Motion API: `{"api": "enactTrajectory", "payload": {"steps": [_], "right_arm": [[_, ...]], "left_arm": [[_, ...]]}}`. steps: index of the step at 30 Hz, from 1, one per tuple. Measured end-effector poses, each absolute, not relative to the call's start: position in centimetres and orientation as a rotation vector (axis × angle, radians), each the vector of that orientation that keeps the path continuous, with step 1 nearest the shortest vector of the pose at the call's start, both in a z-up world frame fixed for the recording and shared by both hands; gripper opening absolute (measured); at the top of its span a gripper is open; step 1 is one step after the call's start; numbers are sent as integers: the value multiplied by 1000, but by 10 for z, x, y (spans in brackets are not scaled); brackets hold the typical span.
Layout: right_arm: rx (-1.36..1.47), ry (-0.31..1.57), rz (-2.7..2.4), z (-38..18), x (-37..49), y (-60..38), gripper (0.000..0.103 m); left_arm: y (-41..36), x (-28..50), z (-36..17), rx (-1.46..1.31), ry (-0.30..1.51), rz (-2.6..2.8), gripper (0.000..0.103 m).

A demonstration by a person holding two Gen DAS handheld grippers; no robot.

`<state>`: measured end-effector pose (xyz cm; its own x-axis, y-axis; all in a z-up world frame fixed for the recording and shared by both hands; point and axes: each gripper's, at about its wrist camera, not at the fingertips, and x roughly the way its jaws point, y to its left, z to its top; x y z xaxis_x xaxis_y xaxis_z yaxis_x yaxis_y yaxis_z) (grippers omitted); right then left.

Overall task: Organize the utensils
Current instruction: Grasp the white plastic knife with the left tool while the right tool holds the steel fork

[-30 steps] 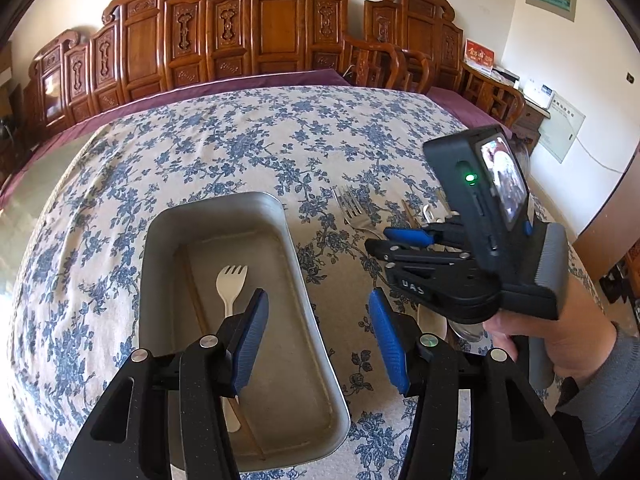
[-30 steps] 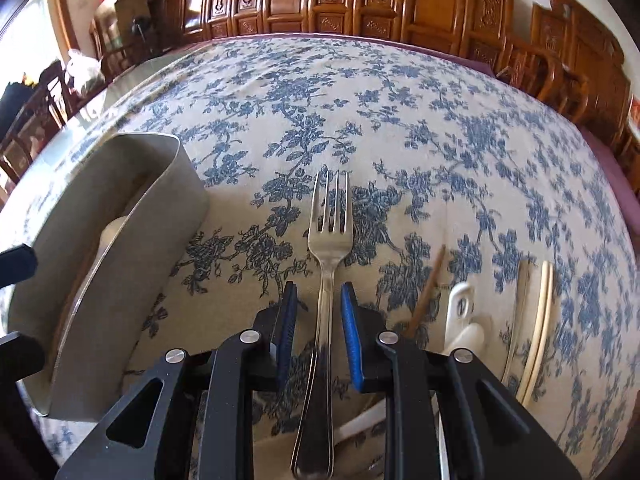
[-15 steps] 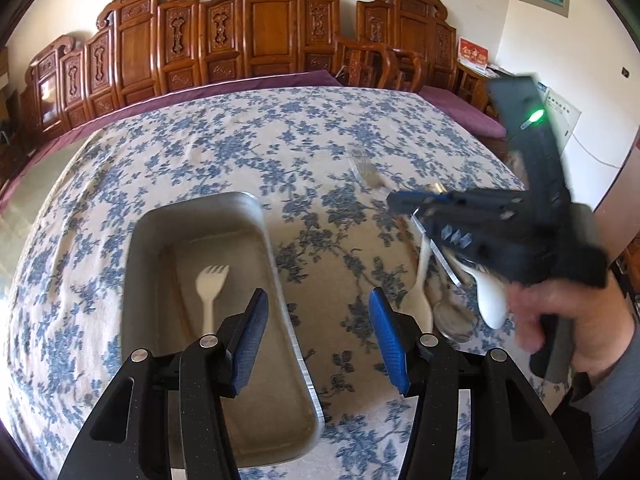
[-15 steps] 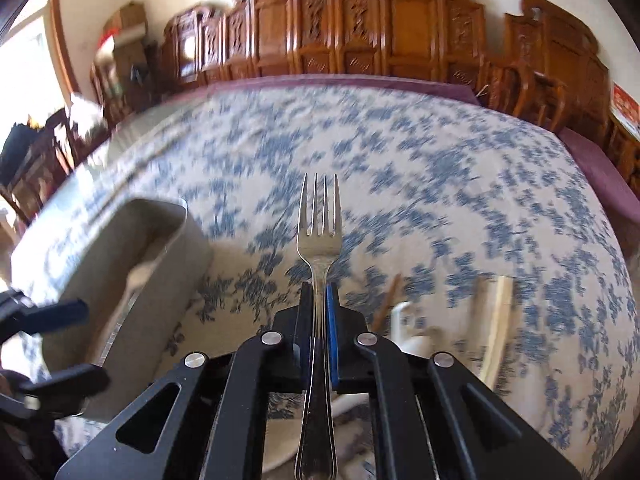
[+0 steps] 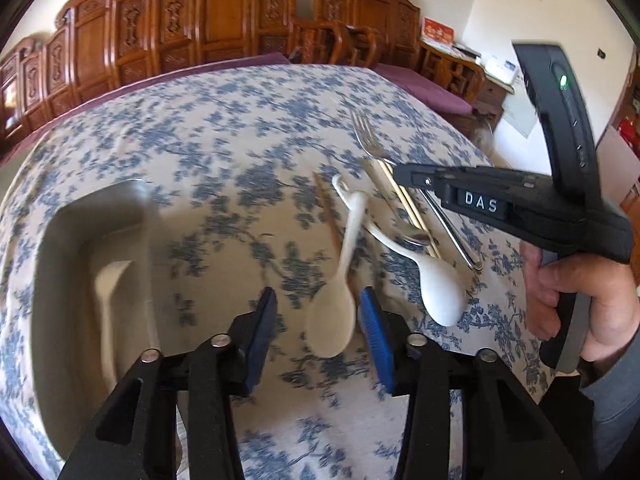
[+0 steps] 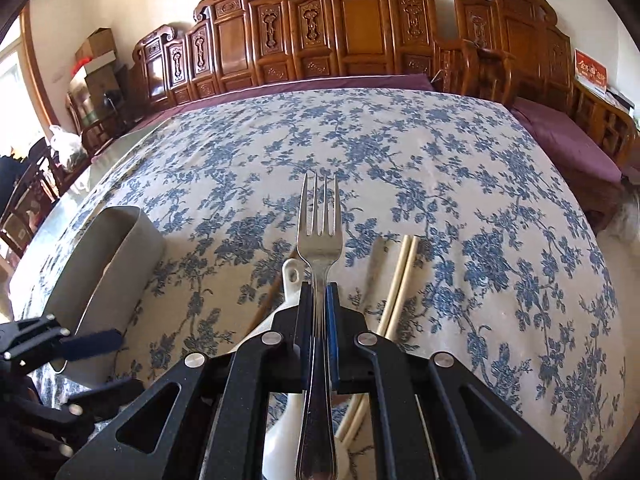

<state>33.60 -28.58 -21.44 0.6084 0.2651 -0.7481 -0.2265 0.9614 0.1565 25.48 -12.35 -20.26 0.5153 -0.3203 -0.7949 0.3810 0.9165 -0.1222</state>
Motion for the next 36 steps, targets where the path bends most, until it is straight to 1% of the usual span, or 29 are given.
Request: {"api": "enactTrajectory", "payload": {"steps": [6,9,14,16,19,20,21,23,36], "right_arm": [[55,867,298,-213,336,-287,8],[56,868,303,-213,336,-286,8],[56,869,306,-213,336,-284,8],[55,871,307,-214,336,-283,8],[54,874,306,-215,336,-282,8],[53,875,305,-215,336,-281,8],[53,875,306,-215,336,-281,8],[52,874,307,-215,336,-280,8],[57,839,338,-201,330,-265,8]], "left_arm": [[-133,263,-217,91,976,-396,35],[-137,263,-223,109,990,-394,31],[-141,263,-232,135,1014,-372,29],[-142,264,-235,133,1025,-373,26],[-142,264,-238,137,1031,-372,18],[-141,264,-238,135,1032,-376,12],[-141,263,-237,137,1030,-378,9],[-141,261,-235,143,1020,-382,6],[-108,249,-196,99,940,-348,5]]}}
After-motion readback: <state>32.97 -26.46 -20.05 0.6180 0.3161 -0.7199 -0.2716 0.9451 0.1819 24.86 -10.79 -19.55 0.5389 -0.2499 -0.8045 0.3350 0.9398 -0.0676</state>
